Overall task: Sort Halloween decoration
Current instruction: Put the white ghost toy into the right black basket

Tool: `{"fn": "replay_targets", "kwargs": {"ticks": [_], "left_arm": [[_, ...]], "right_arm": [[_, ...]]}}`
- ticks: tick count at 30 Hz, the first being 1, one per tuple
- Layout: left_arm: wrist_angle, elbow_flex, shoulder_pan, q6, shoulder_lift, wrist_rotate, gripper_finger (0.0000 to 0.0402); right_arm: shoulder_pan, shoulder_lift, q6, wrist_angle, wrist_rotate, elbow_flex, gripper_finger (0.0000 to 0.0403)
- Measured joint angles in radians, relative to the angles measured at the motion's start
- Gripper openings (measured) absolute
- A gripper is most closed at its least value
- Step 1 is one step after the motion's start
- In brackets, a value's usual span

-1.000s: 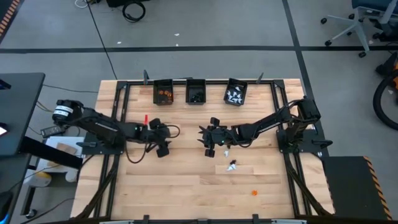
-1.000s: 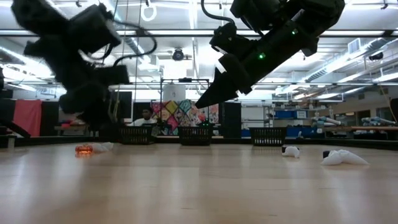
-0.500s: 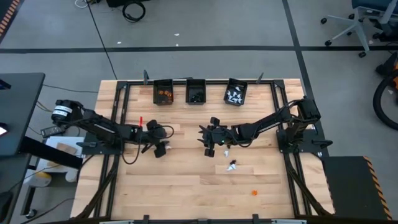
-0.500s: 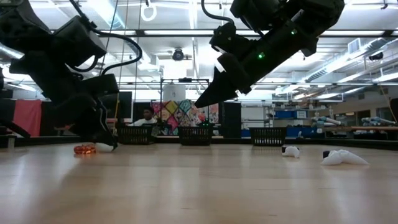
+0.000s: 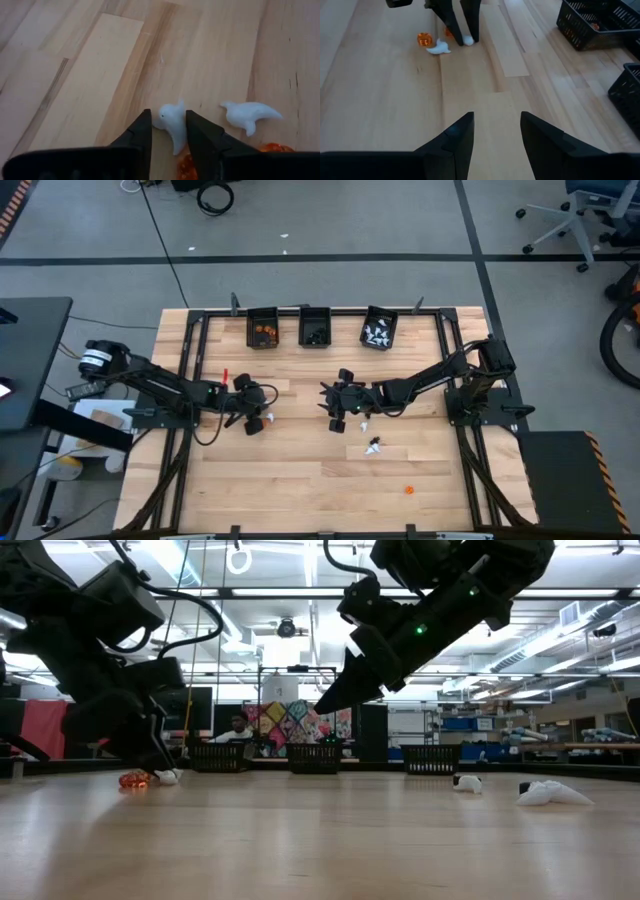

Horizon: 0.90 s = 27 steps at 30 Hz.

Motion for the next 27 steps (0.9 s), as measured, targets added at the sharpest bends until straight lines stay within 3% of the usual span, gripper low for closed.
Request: {"fn": "replay_targets", "kwargs": {"ticks": [14, 21, 27], "left_arm": [[0.013, -0.002, 0.000, 0.028, -0.010, 0.007, 0.0026], [0.100, -0.005, 0.005, 0.041, -0.007, 0.026, 0.0024], [0.213, -0.004, 0.051, 0.108, -0.008, 0.045, 0.0023]], "right_arm": [[0.000, -0.001, -0.002, -0.012, 0.003, 0.000, 0.0166], [0.000, -0.054, -0.001, -0.227, 0.139, 0.000, 0.0166], [-0.016, -0.135, 0.056, -0.397, 0.160, 0.000, 0.0166]]}}
